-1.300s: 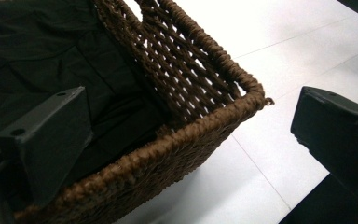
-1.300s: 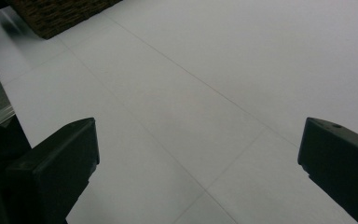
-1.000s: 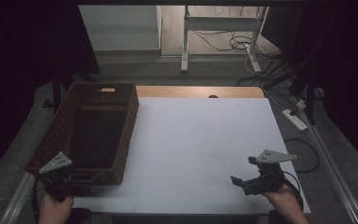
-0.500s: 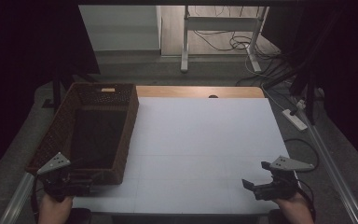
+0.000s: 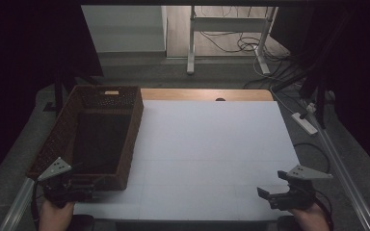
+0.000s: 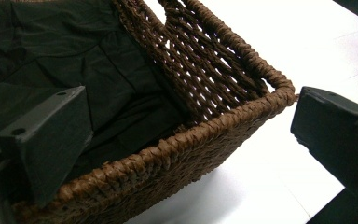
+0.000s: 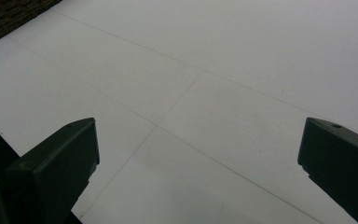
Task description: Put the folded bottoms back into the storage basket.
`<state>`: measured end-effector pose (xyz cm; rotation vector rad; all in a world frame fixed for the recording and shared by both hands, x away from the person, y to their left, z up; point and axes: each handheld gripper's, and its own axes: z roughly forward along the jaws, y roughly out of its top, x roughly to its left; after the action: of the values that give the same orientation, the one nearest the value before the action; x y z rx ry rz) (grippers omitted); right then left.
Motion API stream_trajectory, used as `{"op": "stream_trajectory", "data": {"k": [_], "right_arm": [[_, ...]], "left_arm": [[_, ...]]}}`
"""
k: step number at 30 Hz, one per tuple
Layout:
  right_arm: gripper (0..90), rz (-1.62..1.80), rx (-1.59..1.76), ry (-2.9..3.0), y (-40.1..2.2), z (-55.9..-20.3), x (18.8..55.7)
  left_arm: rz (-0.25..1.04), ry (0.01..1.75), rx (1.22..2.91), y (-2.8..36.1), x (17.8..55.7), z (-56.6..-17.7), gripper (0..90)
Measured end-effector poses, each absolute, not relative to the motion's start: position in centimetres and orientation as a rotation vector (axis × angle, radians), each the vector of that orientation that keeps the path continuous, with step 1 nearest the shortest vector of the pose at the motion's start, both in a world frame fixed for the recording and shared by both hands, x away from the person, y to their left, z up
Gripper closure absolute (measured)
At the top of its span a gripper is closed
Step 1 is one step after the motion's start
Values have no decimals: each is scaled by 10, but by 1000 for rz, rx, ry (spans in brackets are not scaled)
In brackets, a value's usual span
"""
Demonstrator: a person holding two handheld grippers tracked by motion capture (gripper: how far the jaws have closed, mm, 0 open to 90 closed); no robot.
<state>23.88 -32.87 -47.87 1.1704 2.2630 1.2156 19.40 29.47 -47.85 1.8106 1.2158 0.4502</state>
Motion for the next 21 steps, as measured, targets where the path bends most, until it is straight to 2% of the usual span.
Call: {"op": "stream_trajectory", "data": {"k": [21], "right_arm": [[0,1204,1203,2222,-341,-478,228]], "left_arm": [[459,1214,1788,297,194,-480,0]]}}
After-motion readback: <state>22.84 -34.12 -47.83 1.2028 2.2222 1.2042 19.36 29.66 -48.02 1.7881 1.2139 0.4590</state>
